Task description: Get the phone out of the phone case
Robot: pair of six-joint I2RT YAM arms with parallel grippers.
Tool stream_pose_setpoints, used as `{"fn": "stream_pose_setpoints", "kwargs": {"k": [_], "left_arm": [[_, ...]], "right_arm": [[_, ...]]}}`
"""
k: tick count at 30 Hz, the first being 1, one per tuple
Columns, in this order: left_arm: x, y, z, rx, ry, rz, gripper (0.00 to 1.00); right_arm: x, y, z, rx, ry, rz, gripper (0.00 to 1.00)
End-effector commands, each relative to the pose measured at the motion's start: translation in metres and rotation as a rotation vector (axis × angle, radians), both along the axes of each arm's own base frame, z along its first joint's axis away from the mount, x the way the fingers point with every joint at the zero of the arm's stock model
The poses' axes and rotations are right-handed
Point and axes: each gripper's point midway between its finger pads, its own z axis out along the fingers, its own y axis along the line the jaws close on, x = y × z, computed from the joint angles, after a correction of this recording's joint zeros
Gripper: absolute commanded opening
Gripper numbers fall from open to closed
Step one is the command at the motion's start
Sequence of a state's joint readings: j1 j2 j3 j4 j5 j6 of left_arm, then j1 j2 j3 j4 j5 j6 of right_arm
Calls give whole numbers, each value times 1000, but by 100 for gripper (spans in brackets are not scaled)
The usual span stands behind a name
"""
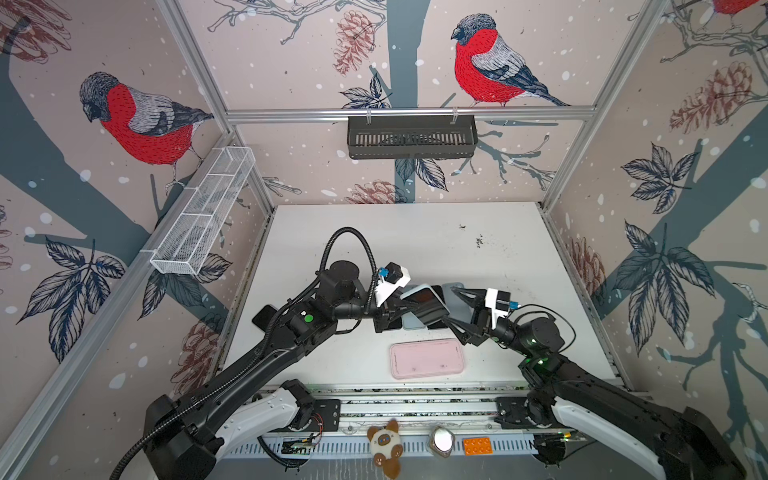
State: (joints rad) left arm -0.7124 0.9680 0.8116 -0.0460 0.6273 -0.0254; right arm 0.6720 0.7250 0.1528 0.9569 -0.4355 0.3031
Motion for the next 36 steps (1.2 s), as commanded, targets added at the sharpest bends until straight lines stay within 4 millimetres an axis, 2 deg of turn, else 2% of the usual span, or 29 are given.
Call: {"fn": "stream_pose_setpoints", "kwargs": {"k": [1, 2, 5, 9, 12, 18, 24, 36], "left_arm": [[40, 9, 61, -274, 67, 261, 0], [47, 13, 69, -336, 109, 304, 0], [64, 25, 73, -531, 316, 424, 0], [64, 27, 72, -714, 533, 401, 0], [61, 28, 68, -800, 622, 397, 0], [45, 23, 72, -875, 670, 370, 0], [40, 14, 61, -874, 707, 328, 0], [34, 6, 59, -881, 710, 294, 0]], "right_arm": [[31, -26, 11, 149, 220, -164, 86], [32, -27, 15, 164, 259, -156, 86], [33, -26, 22, 188, 363, -122, 86], [23, -24, 30, 246, 428, -37, 85], [17, -28, 33, 314, 460, 2, 85], [10, -22, 31, 351, 502, 87, 83], [7, -15, 35, 372, 512, 161, 77], [5, -10, 34, 390, 528, 212, 55]]}}
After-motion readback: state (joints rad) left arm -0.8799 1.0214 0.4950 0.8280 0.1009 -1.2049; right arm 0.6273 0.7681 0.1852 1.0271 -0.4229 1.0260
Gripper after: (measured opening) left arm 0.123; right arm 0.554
